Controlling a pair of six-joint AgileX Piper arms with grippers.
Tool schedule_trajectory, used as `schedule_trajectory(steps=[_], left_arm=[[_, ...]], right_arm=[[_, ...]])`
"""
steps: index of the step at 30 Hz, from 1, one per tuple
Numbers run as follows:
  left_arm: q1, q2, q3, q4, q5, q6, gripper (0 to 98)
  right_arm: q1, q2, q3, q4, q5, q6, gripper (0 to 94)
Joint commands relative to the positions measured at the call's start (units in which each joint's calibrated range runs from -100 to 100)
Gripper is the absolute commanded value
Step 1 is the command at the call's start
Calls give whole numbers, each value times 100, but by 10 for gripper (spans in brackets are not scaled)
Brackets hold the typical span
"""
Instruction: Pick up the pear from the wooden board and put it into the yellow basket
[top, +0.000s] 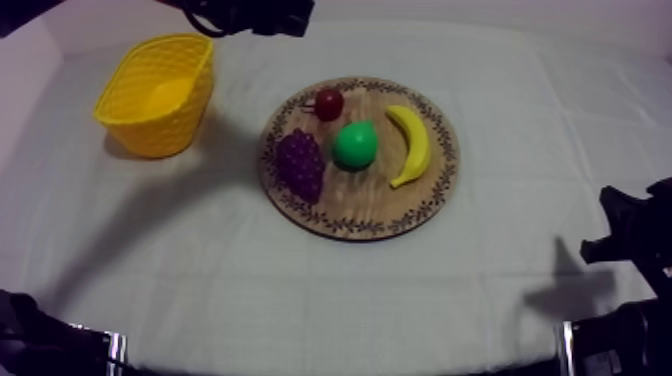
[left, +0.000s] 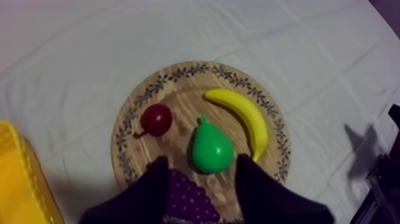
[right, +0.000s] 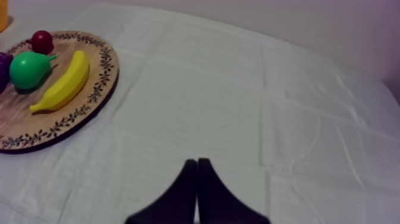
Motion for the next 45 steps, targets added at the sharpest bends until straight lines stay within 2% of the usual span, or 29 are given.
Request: schedule_trajectory(steps=[1, 5, 11, 28, 34, 45], left_arm=[[38, 28, -41, 41, -10, -167, 694], [137, 81, -112, 51, -138, -181, 830], [242, 122, -5, 60, -382, -109, 892], [399, 211, 228, -51, -522, 155, 897], [385, 624, 91, -91, -192, 308, 907], [429, 2079, -898, -22, 611, 466, 908]], right_arm=[[1, 1, 4, -2, -4, -2, 3], [1, 1, 4, -2, -4, -2, 3], [1, 1, 4, -2, -4, -2, 3], [1, 1, 4, -2, -4, -2, 3], [1, 1, 4, -2, -4, -2, 3], [1, 1, 4, -2, -4, -2, 3]])
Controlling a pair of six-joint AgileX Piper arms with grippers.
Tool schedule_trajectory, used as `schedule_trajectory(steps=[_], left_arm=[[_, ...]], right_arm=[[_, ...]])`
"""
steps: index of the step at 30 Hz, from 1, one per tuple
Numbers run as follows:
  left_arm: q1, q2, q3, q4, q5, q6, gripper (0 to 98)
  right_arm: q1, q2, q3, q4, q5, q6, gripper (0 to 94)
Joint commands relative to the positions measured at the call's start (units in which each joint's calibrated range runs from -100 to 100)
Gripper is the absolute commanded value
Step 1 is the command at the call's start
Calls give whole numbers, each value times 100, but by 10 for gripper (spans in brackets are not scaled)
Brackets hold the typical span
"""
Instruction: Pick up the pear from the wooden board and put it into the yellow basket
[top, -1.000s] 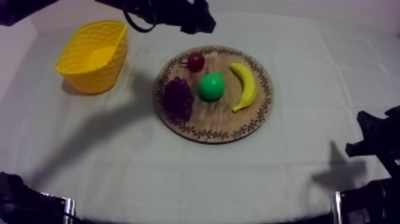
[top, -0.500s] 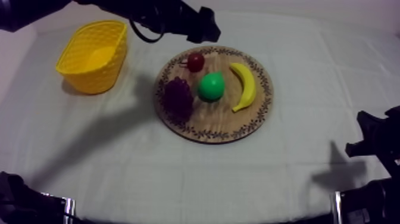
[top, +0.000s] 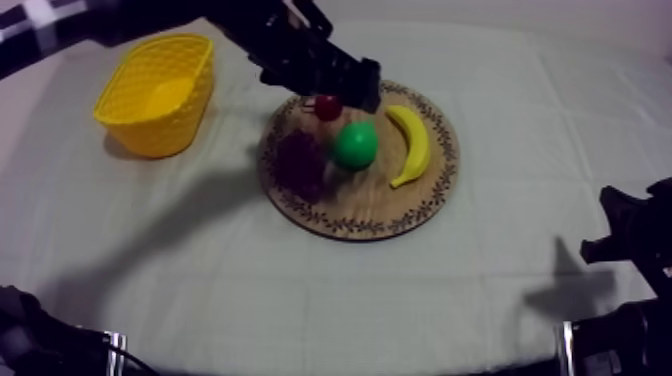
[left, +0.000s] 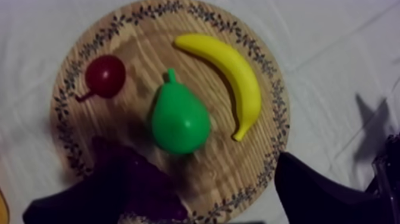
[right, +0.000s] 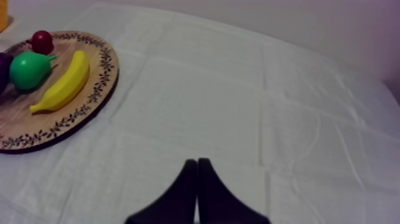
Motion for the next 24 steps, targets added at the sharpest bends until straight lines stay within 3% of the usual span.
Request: schedule_trajectory(steps=[1, 10, 15, 24], left_arm=[[20, 475, -420, 2, 283, 55, 908], [101, 1900, -1901, -92, 1579, 419, 901], [96, 2367, -2281, -81, 1976, 499, 887], [52, 2977, -2943, -41, 2525, 560, 754]], right_arm=[[1, 1, 4, -2, 2, -2, 3], [-3, 1, 4, -2, 2, -2, 3], [-6, 1, 4, -2, 2, -2, 3], [-7, 1, 4, -2, 2, -2, 3]])
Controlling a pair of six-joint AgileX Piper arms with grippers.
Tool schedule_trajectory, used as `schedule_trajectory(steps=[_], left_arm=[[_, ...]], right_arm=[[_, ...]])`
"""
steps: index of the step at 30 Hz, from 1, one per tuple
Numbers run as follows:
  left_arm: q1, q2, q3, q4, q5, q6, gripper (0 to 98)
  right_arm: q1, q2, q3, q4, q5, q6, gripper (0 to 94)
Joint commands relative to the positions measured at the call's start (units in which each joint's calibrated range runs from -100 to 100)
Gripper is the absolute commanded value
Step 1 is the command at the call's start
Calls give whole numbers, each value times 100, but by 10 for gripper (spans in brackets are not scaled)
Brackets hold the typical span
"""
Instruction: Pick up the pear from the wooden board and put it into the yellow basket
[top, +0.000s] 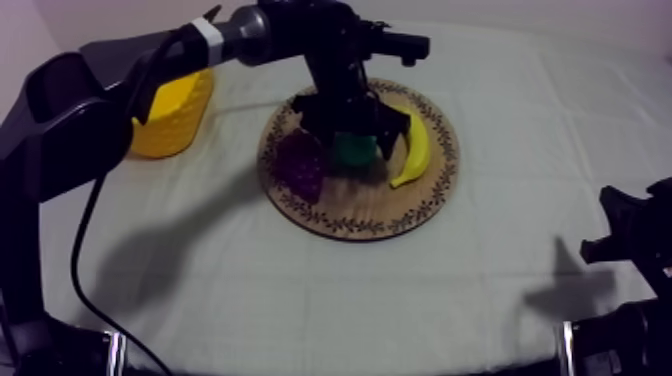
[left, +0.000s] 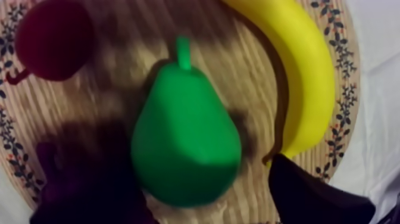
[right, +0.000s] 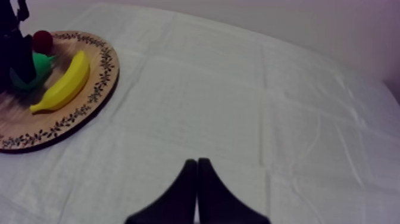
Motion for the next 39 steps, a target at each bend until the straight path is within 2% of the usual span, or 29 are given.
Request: schedule_trajectory(steps=[1, 6, 13, 17, 24, 30, 39], left_arm=[[3, 100, -143, 4, 65, 5, 728], [14, 220, -371, 7, 160, 16, 625], [9, 128, -346, -31, 140, 67, 591], [46, -309, -222, -201, 161, 129, 595], [-31, -1720, -132, -645, 590, 190, 613], [-484, -2810, 161, -909, 865, 145, 624], [-1501, -3504, 1304, -1049, 626, -50, 626]], right_arm=[[-4, 1, 4, -2, 2, -2, 3], [-4, 1, 4, -2, 2, -2, 3], [-4, 1, 4, -2, 2, -2, 3], [-4, 1, 4, -2, 2, -2, 3], [-4, 1, 4, -2, 2, -2, 3], [-4, 1, 4, -2, 2, -2, 3], [-4, 1, 4, -2, 2, -2, 3]])
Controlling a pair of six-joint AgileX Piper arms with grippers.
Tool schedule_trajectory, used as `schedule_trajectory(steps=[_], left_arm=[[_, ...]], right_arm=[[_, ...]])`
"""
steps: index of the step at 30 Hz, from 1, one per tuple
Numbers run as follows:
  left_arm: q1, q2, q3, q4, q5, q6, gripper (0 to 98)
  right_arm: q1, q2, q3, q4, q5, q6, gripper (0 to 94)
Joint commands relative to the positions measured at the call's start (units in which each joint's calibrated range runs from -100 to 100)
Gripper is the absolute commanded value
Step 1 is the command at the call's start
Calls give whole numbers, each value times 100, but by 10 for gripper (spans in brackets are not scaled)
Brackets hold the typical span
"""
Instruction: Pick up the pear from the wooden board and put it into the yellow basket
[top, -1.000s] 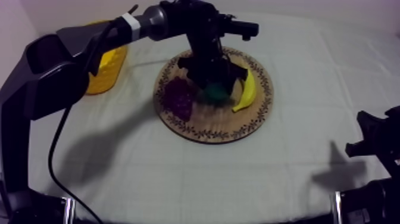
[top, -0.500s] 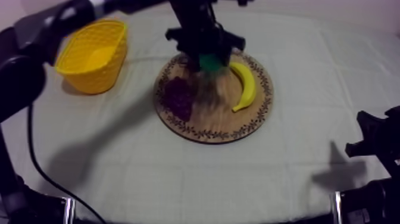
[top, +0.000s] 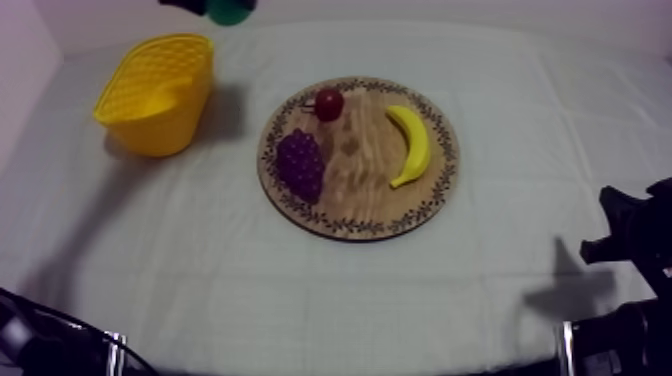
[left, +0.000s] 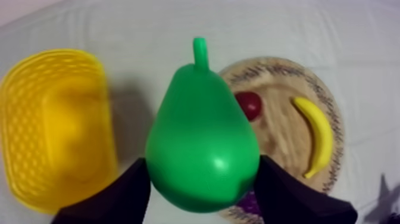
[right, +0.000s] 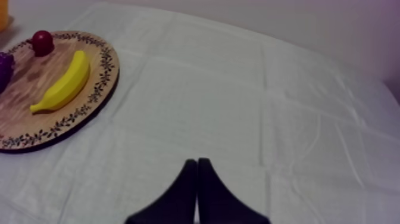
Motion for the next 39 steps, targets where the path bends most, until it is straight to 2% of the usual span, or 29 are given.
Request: schedule_trajectory(steps=[1, 6, 12, 23, 32, 34, 36, 37, 39], left_arm=[[-385, -11, 412, -1, -197, -64, 626], [-833, 205, 1141, 37, -802, -238, 628], [-1147, 717, 1539, 118, -1360, -429, 647], [-1441, 1708, 1483, 314, -1859, -676, 647], [-1500, 1905, 1578, 460, -2223, -859, 739], [-1495, 1846, 1619, 472, -2259, -875, 695], [-1485, 1691, 1708, 474, -2306, -882, 585], [-1481, 1573, 1763, 475, -2334, -883, 508], [-1479, 1251, 1902, 484, -2385, -890, 280]], right_arm=[[-3, 1, 4, -2, 0, -2, 3], [-3, 1, 4, -2, 0, -2, 3], [-3, 1, 4, -2, 0, -2, 3], [-3, 1, 4, -2, 0, -2, 3], [-3, 1, 4, -2, 0, -2, 3], [-3, 1, 4, -2, 0, -2, 3], [-3, 1, 4, -2, 0, -2, 3], [-3, 1, 4, -2, 0, -2, 3], [-3, 1, 4, -2, 0, -2, 3]])
